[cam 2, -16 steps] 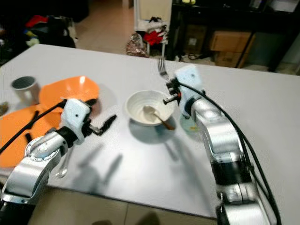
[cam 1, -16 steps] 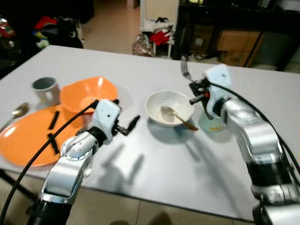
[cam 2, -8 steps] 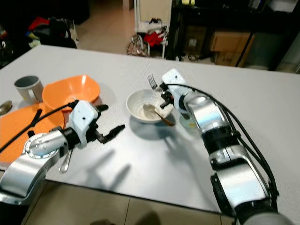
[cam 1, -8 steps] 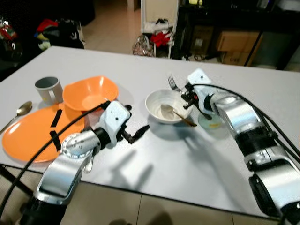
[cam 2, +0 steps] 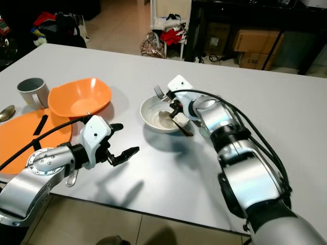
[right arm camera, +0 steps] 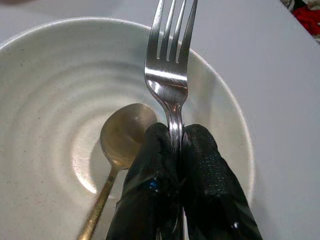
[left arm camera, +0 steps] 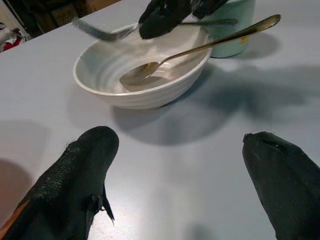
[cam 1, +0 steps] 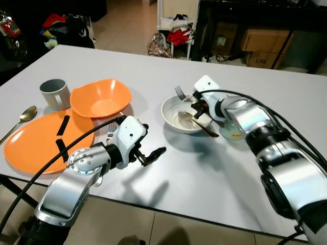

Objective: Setting the table

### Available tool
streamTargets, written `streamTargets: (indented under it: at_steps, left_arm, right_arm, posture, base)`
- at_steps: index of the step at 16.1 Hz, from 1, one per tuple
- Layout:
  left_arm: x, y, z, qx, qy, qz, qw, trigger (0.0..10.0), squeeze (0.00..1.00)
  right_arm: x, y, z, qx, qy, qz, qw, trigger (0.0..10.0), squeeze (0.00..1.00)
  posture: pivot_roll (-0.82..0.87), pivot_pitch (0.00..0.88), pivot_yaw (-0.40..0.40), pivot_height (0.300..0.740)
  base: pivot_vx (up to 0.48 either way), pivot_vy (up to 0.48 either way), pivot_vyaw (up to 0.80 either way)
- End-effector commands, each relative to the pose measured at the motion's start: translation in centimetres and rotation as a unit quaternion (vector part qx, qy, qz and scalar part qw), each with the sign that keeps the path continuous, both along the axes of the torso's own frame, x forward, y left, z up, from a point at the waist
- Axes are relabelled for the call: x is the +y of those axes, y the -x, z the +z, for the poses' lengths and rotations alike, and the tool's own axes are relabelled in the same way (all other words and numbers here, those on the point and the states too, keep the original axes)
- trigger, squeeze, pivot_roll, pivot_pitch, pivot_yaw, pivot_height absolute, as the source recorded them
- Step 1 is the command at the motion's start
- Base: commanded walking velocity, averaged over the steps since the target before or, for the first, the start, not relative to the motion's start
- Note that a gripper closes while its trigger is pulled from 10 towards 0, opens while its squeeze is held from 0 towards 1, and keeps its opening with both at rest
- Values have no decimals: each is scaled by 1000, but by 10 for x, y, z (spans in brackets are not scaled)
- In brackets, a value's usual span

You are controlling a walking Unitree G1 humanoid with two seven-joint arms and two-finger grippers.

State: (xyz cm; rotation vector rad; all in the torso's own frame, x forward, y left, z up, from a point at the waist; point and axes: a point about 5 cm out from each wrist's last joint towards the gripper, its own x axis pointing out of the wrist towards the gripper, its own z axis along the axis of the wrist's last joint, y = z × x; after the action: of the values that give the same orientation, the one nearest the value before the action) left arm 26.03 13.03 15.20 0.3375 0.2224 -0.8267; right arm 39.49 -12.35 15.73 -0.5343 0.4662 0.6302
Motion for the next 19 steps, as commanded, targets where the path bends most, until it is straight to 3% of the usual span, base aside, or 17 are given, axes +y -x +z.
streamTargets:
  at_steps: [1, 3, 4, 5, 6, 7, 8, 12, 14, 16, 19]
  left_arm:
    - [0, 2, 1, 2, -5, -5, 1000, 10000, 0]
    - [0, 4, 0, 8, -7, -2, 1000, 10000, 0]
    - [0, 4, 0, 9, -6, -1, 1000, 10000, 0]
    - [0, 4, -1, 9, -6, 0, 1000, 10000, 0]
    - [0, 4, -1, 9, -6, 0, 1000, 10000, 0]
    - [0, 4, -1, 10, -6, 0, 1000, 10000, 0]
    - [0, 4, -1, 10, -8, 0, 1000, 10000, 0]
    - [-1, 5, -2, 9, -10, 1, 1000, 10000, 0]
    - [1, 4, 2, 1, 0, 13, 1000, 10000, 0]
    - [5, 2, 8, -16, 20, 39, 999, 10000, 0]
    - [11, 4, 15, -40, 32, 79, 996, 10000, 0]
  right_arm:
    - [2, -3, 8, -14, 1, 5, 1000, 10000, 0]
    - [1, -5, 5, -18, 1, -2, 1000, 10000, 43]
    - [1, -4, 4, -16, 0, -3, 1000, 10000, 137]
    - [1, -4, 1, -14, -1, -1, 1000, 10000, 533]
    - [1, -3, 0, -14, -1, -1, 1000, 10000, 690]
    - [1, -3, -1, -13, 0, -1, 1000, 10000, 929]
    - [1, -3, -2, -13, -3, -3, 1000, 10000, 1000]
    - [-1, -6, 6, -28, -14, 3, 1000, 10000, 1000]
    - [-1, -11, 29, -59, -49, 21, 997, 10000, 1000]
    - [-6, -9, 56, -106, -115, 28, 987, 10000, 1000]
    - [-4, 27, 68, -181, -209, 30, 961, 10000, 1000]
  posture:
    - [82, 0, 10, 740]
    - [89, 0, 0, 740]
    - [88, 0, -1, 740]
    - [88, 0, -1, 740]
    - [88, 0, -1, 740]
    - [85, 0, 1, 740]
    - [82, 0, 2, 740]
    - [77, 0, 3, 740]
    - [84, 0, -5, 740]
    - [89, 0, -13, 740]
    - [79, 0, -2, 740]
  base:
    - [0, 0, 0]
    - [0, 0, 0]
    - [0, 0, 0]
    - [0, 0, 0]
    - [0, 0, 0]
    - [0, 0, 0]
    - [0, 0, 0]
    - [0, 0, 0]
    - [0, 0, 0]
    - [0, 0, 0]
    - [0, 0, 148]
